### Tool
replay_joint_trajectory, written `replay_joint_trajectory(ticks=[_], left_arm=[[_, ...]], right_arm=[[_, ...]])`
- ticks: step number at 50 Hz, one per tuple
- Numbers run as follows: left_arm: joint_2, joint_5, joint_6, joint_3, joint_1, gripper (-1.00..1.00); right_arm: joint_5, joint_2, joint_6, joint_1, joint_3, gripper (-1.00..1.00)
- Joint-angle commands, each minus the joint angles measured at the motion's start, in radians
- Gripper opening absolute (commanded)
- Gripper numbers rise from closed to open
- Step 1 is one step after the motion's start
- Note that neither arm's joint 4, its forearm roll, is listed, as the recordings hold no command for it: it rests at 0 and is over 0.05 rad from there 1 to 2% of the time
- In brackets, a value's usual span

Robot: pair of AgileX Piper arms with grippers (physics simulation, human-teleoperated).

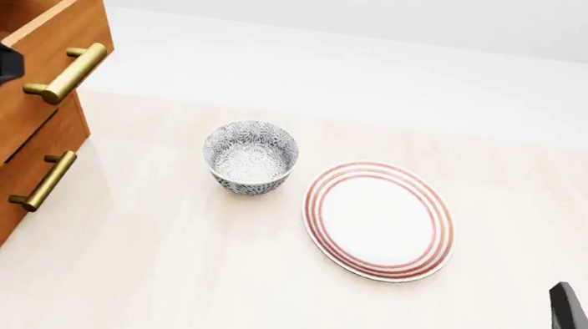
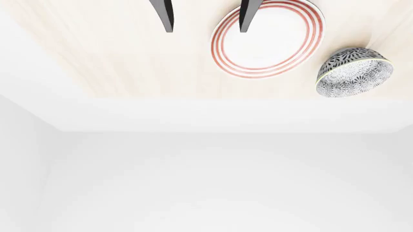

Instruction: Open the top drawer of the cabinet.

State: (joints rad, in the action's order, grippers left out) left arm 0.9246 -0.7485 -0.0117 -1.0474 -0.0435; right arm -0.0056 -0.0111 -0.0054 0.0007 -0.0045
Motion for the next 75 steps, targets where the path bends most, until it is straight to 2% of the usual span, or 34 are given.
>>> replay_joint_trajectory(ticks=[1,39,49,75], left_arm=[[0.016,0.027,-0.008,0.016,0.002,1.00],[0.061,0.091,-0.019,0.057,-0.001,1.00],[0.088,0.119,-0.025,0.064,0.015,1.00],[0.078,0.092,-0.025,0.055,0.081,1.00]], right_arm=[[0.000,0.000,0.000,0.000,0.000,1.00],[0.000,0.000,0.000,0.000,0.000,1.00],[0.000,0.000,0.000,0.000,0.000,1.00],[0.000,0.000,0.000,0.000,0.000,1.00]])
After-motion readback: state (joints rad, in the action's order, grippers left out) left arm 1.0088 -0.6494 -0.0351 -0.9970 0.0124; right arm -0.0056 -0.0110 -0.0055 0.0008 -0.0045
